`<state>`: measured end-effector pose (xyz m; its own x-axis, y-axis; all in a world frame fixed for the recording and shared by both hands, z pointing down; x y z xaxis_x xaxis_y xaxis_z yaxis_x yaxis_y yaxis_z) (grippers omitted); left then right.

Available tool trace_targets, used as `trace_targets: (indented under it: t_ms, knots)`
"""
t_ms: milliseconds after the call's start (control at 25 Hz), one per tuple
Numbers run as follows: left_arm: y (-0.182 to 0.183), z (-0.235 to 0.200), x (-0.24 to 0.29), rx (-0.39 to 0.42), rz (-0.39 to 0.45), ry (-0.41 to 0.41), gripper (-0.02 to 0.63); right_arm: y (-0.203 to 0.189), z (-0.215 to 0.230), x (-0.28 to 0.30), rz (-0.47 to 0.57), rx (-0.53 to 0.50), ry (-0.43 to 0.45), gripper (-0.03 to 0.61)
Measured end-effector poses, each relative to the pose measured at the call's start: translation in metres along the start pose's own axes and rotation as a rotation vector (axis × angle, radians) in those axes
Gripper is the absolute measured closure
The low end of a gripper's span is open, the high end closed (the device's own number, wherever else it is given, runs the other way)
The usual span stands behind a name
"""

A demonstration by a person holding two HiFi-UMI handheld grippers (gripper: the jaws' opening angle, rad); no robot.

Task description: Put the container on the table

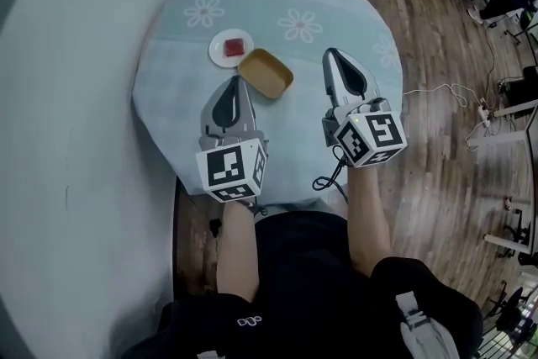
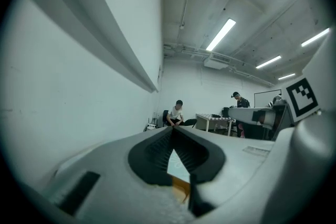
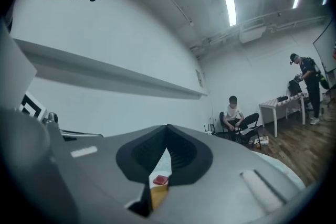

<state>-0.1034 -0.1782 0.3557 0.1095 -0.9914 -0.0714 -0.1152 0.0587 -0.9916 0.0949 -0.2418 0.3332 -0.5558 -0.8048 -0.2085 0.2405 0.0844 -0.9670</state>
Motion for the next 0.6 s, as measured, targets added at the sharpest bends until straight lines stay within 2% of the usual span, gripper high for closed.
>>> trace_targets:
  t_ms: [320,600]
  knots:
    - [0.012,0.014,0.001,0.057,0.008,-0.003,0.609,0.007,0.005,-0.008,0.022,0.009,0.036,0.569]
    - [0.008,0.021,0.005,0.063,-0.002,-0.015,0.609,0.006,0.012,-0.013,0.012,0.008,0.04,0.569]
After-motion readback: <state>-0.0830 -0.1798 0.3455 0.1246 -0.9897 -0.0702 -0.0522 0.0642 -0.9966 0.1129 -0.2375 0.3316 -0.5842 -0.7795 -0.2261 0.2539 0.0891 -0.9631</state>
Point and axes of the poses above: the fingertips, and each gripper's own axes: x forward along the fingers, z to its right, y out of its top, the point moved 6 cm from there along -x, backward along the fingers, and after that the axes turned 8 degrees about z, right-handed, at the moved point
